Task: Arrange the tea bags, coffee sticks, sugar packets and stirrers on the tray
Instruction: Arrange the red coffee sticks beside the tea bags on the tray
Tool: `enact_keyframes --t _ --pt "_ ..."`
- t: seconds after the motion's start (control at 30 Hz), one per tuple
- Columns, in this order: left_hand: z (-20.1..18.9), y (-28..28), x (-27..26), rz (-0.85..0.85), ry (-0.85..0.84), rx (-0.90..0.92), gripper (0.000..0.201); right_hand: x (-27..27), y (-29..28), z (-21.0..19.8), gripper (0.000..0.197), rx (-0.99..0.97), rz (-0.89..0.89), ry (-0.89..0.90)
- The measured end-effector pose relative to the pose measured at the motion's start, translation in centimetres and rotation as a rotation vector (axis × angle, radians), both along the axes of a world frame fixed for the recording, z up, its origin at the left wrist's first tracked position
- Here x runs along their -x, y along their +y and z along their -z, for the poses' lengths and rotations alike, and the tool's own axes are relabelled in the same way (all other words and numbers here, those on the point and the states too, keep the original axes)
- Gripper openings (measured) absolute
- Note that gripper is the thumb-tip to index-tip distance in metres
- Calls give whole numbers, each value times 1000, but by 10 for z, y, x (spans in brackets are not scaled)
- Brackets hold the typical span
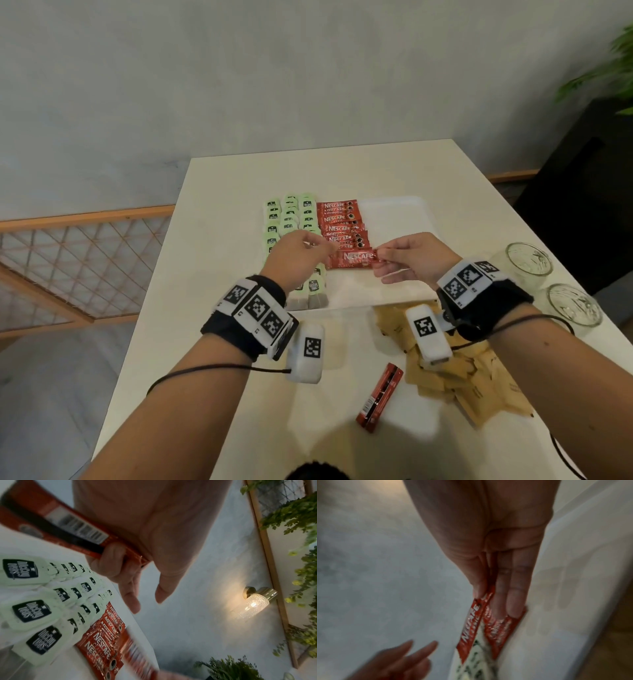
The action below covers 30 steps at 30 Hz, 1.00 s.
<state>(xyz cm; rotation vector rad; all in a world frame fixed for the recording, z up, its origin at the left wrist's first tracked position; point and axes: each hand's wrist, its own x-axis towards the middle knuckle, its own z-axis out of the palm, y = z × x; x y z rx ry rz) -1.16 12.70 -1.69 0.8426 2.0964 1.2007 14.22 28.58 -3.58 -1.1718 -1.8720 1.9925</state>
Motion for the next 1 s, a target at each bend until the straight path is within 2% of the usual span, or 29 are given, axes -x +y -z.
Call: enact_keyframes --t 0.13,0.2,0.23,0.33,0.53,0.7,0.77,0.9,1.0 --pt "-3 4 14 -63 -81 63 18 -2 16 25 19 -93 -20 -276" --pt "-3 6 19 -58 -103 76 8 0 17 34 20 -123 -2 -353" --pt "-2 6 21 -63 -107 79 12 2 17 37 21 -132 8 -367" --pt "3 9 27 -104 -123 66 30 13 15 43 21 -151 67 -370" --pt "1 6 31 -117 -316 -11 29 34 12 49 32 -203 138 -390" --pt "-1 4 30 -86 -304 54 33 46 11 48 32 -230 139 -364" --pt "-3 6 26 -84 -340 93 45 47 11 46 32 -244 135 -376" --pt "-5 9 15 32 -444 113 84 40 10 39 35 -344 85 -411" --pt "-5 12 4 67 -465 109 84 30 2 26 34 -400 49 -289"
